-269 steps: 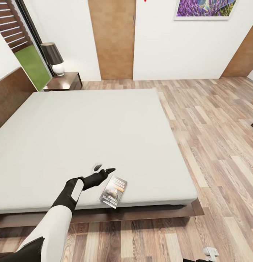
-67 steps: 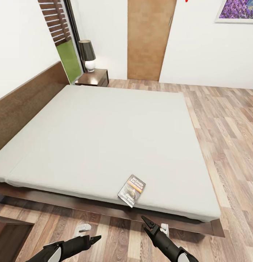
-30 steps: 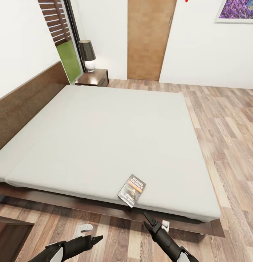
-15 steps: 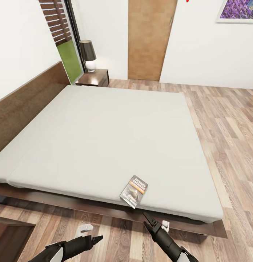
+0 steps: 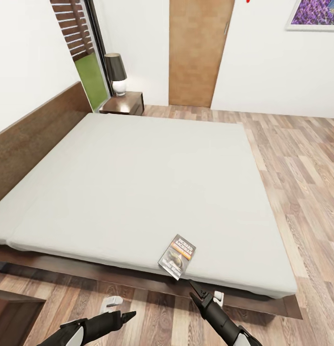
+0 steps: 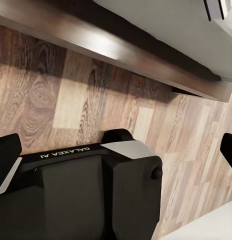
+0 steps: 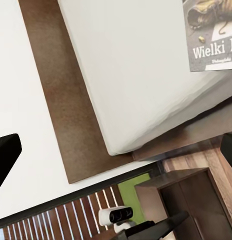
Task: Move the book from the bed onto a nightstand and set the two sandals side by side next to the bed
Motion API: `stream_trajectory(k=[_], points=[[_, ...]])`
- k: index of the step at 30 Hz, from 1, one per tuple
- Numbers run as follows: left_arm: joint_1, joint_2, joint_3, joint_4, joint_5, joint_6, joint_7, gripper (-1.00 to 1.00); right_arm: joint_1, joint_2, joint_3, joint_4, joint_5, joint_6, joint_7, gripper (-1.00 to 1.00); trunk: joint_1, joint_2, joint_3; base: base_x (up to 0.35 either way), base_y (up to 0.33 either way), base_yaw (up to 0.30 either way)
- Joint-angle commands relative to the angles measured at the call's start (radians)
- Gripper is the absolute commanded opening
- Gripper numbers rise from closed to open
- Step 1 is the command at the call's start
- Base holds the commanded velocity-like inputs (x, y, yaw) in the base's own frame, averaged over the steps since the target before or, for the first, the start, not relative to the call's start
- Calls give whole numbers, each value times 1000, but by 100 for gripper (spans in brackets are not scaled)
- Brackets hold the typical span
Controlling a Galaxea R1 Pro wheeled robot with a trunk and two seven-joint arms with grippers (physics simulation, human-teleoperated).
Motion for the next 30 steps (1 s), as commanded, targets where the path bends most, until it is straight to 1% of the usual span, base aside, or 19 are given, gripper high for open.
stream_trajectory(k=[1, 12, 16, 20, 30], points=[[0, 0, 4, 0, 5, 10, -4, 100, -1, 1, -5, 0, 0, 9, 3, 100, 0, -1, -1, 5, 0, 0], [0, -1, 3, -1, 5, 10, -4, 100, -1, 1, -4, 0, -1, 9, 4, 100, 0, -1, -1, 1, 0, 0], [0, -12, 3, -1, 5, 10, -4, 100, -1, 2, 3, -1, -1, 8, 2, 100, 0, -1, -1, 0, 0, 0], [0, -15, 4, -1, 5, 10, -4, 100, -1, 4, 10, -2, 0, 6, -3, 100, 0, -1, -1, 0, 0, 0], [0, -19, 3, 0, 4, 9, -4, 100, -1, 4, 12, -3, -1, 7, -3, 100, 0, -1, -1, 0, 0, 0]])
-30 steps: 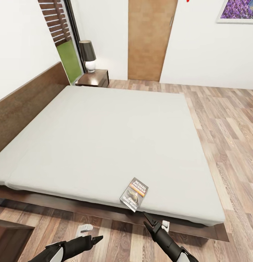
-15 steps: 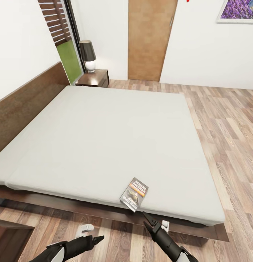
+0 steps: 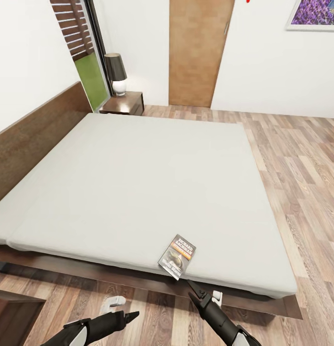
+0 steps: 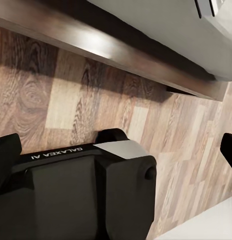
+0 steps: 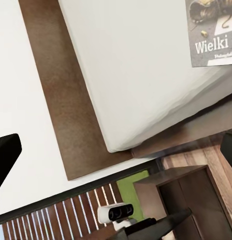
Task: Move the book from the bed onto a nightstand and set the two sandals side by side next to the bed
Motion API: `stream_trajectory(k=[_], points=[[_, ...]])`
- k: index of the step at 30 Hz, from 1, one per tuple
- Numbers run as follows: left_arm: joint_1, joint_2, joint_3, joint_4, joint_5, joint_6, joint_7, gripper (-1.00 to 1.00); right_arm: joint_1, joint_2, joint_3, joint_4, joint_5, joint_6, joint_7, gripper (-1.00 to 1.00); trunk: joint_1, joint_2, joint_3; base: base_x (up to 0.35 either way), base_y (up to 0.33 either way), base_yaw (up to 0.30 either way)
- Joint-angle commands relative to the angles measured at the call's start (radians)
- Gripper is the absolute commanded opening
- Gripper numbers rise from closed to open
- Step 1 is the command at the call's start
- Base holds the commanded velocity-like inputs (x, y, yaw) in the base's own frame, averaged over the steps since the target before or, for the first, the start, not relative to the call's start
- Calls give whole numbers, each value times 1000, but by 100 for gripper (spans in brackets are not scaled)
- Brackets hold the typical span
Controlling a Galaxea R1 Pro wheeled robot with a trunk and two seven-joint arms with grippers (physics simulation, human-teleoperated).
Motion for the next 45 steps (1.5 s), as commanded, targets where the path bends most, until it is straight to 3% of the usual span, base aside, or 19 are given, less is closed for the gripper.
stream_trajectory(k=[1, 10, 20, 29, 32, 34, 35, 37, 45], points=[[0, 0, 4, 0, 5, 10, -4, 100, -1, 1, -5, -1, -1, 9, 3, 100, 0, -1, -1, 0, 0, 0], [0, -2, 3, 9, 5, 10, -4, 100, -1, 1, -3, -18, -1, 23, 17, 100, 0, -1, -1, 0, 0, 0], [0, -2, 3, 14, 5, 10, -4, 100, -1, 2, 34, -32, -1, 21, 16, 100, 0, -1, -1, 0, 0, 0], [0, -2, 2, 14, 5, -11, -4, 100, -2, 8, 39, -24, -1, 9, -26, 100, 0, -1, -1, 0, 0, 0], [0, -2, 2, 14, 5, -13, -4, 100, -2, 9, 38, -24, -1, -20, -53, 100, 0, -1, -1, 0, 0, 0], [0, -2, 2, 14, 5, -14, -4, 100, -2, 9, 37, -23, -6, -110, -63, 100, 0, -1, -1, 0, 0, 0], [0, -2, 2, 14, 5, -14, -4, 100, -2, 8, 37, -21, -42, -150, -66, 100, 0, -1, -1, 0, 0, 0], [0, -2, 2, 14, 5, -14, -4, 100, -2, 8, 37, -18, -75, -177, -68, 100, 0, -1, -1, 0, 0, 0], [0, -2, 3, 14, 5, -13, -4, 100, -2, 8, 36, -14, -70, -143, -67, 100, 0, -1, -1, 17, 42, 0]])
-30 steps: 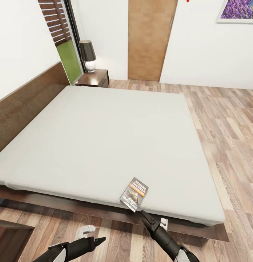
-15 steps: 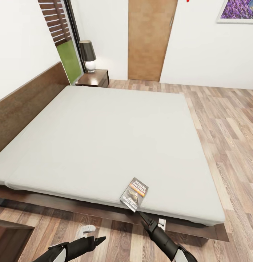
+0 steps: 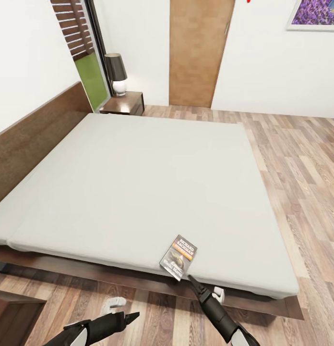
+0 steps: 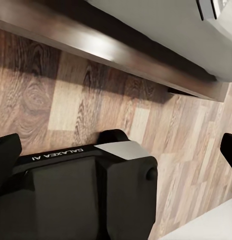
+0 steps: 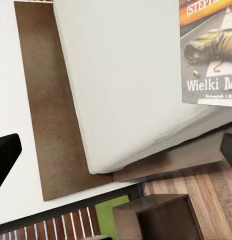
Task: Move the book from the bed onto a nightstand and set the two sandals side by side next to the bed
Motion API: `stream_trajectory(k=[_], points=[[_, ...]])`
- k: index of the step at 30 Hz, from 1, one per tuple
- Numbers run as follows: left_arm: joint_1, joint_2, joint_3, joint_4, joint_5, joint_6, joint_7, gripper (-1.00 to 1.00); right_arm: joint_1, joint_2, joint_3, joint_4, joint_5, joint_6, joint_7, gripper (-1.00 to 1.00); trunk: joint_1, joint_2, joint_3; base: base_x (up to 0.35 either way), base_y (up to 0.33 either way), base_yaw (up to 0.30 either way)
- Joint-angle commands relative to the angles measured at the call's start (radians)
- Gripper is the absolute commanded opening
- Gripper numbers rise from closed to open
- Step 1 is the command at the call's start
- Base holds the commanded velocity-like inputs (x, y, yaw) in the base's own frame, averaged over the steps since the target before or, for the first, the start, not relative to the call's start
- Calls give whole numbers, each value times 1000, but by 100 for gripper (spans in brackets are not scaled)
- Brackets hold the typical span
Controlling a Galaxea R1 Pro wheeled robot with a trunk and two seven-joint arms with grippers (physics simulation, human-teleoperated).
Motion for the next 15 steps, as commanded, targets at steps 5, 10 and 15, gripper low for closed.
stream_trajectory(k=[5, 10, 15], points=[[0, 0, 4, 0, 5, 10, -4, 100, -1, 1, -4, -1, 3, 19, 5, 100, 0, -1, -1, 14, 31, 0], [0, 0, 3, 0, 5, 11, -4, 100, -1, 1, -4, -1, 3, 25, 6, 100, 0, -1, -1, 2, 5, 0], [0, 0, 4, 0, 5, 11, -4, 100, -1, 2, -4, -1, 3, 31, 7, 100, 0, -1, -1, 29, 106, 0]])
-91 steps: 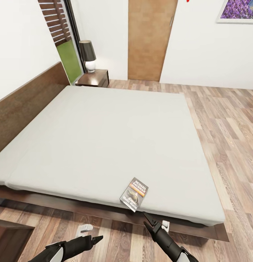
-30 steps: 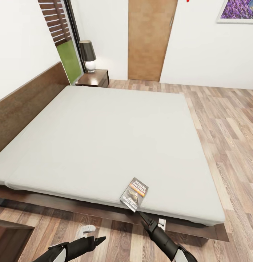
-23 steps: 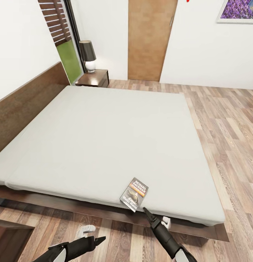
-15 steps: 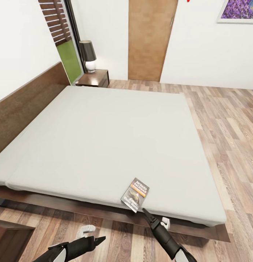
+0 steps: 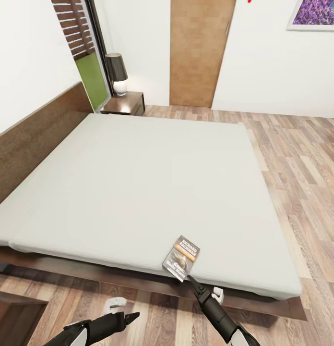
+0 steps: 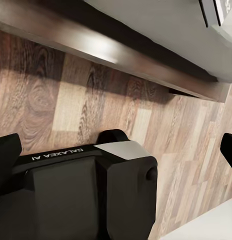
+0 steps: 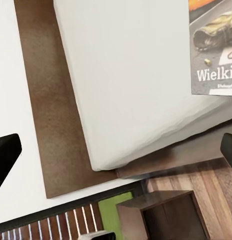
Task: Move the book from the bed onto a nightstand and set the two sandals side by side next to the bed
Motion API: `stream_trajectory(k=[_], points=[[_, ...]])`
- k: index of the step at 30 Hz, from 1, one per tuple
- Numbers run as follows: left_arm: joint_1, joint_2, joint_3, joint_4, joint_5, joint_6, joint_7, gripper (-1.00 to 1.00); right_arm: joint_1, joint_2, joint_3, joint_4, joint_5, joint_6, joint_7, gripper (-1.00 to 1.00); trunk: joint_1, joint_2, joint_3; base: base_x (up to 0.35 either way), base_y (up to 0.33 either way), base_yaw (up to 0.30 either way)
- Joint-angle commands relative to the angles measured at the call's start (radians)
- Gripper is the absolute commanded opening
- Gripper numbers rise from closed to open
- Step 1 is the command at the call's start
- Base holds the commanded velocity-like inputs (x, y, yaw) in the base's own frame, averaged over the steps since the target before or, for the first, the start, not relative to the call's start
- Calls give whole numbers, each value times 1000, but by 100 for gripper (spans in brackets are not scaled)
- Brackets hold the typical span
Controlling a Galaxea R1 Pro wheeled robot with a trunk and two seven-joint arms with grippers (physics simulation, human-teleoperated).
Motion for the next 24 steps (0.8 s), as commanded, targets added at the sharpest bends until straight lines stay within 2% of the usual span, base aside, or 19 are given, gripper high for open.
stream_trajectory(k=[1, 14, 24], points=[[0, 0, 4, 0, 5, 10, -4, 100, 0, 1, -5, -1, -2, 11, 4, 100, 0, -1, -1, 43, 162, 0], [0, 0, 3, 0, 5, 11, -4, 100, 0, 0, -5, -1, -2, 15, 4, 100, 0, -1, -1, 7, 25, 0], [0, -11, 3, 0, 5, 11, -3, 100, 0, 0, -5, -1, -2, 16, 4, 100, 39, -71, -32, 0, 0, 0]])
